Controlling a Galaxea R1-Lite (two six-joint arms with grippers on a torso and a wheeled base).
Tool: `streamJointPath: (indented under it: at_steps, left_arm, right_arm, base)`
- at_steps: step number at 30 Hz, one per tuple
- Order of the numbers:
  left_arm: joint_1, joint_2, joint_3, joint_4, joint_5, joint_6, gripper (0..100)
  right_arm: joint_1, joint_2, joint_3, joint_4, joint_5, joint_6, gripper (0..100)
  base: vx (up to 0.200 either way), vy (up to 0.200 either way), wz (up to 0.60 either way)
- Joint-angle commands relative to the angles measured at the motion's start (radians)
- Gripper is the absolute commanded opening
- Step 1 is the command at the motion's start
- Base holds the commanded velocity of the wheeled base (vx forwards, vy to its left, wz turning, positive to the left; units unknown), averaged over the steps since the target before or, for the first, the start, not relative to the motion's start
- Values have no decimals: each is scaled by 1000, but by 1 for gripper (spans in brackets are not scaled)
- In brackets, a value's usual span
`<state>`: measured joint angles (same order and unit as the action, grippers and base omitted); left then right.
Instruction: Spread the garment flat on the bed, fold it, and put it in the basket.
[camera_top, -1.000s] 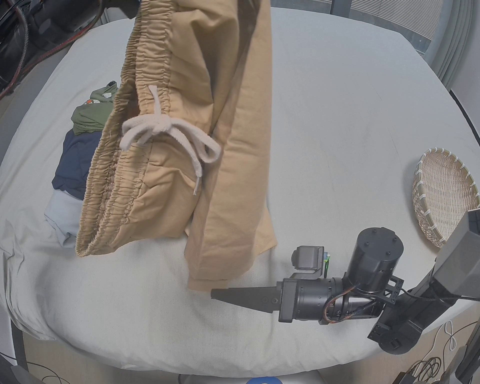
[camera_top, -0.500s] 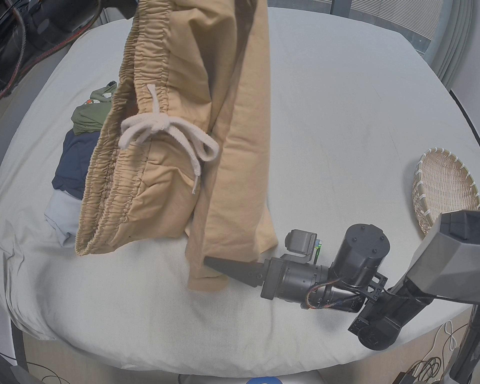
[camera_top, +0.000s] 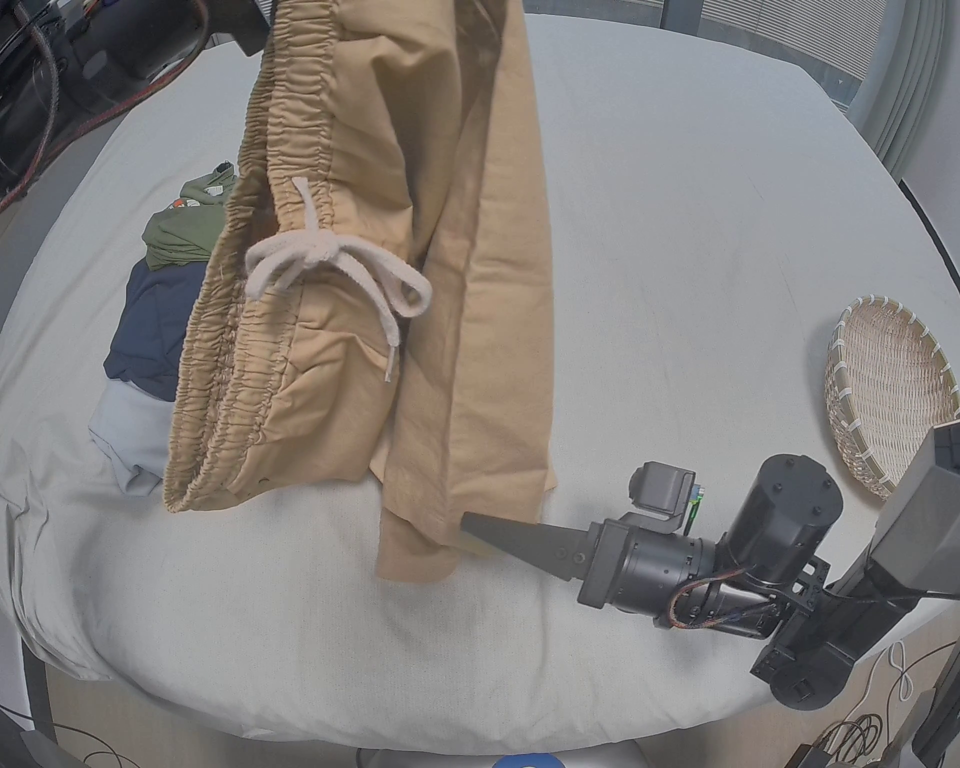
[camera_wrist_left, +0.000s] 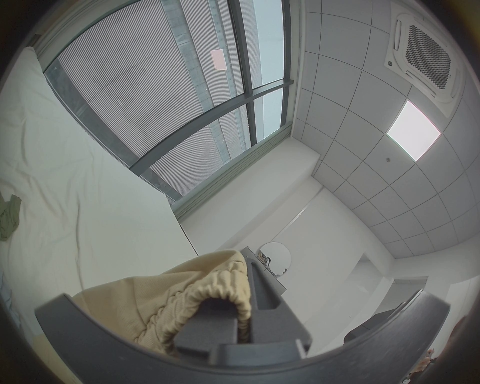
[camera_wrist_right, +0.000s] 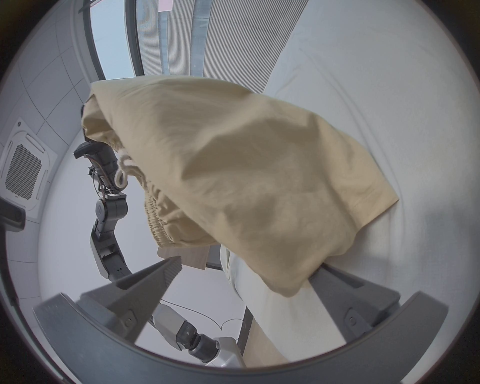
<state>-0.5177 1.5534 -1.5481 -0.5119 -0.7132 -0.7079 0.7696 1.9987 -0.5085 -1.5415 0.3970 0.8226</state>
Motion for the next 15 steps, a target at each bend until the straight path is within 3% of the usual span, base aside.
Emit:
streamJointPath:
  at_steps: [1, 8, 15]
  left_arm:
    - [10, 5, 2, 0, 1, -1, 0]
    - [15, 1, 20, -2, 1, 1, 0]
    - [76, -10, 80, -8, 3, 7, 0]
  right_arm:
    - [-4, -55, 15, 0, -12, -2, 0]
    - [-26, -58, 10, -2, -17, -2, 0]
    - [-93, -181, 73, 0, -20, -2, 0]
  base:
    - [0, 0, 0]
    - [0, 0, 0]
    - [0, 0, 0]
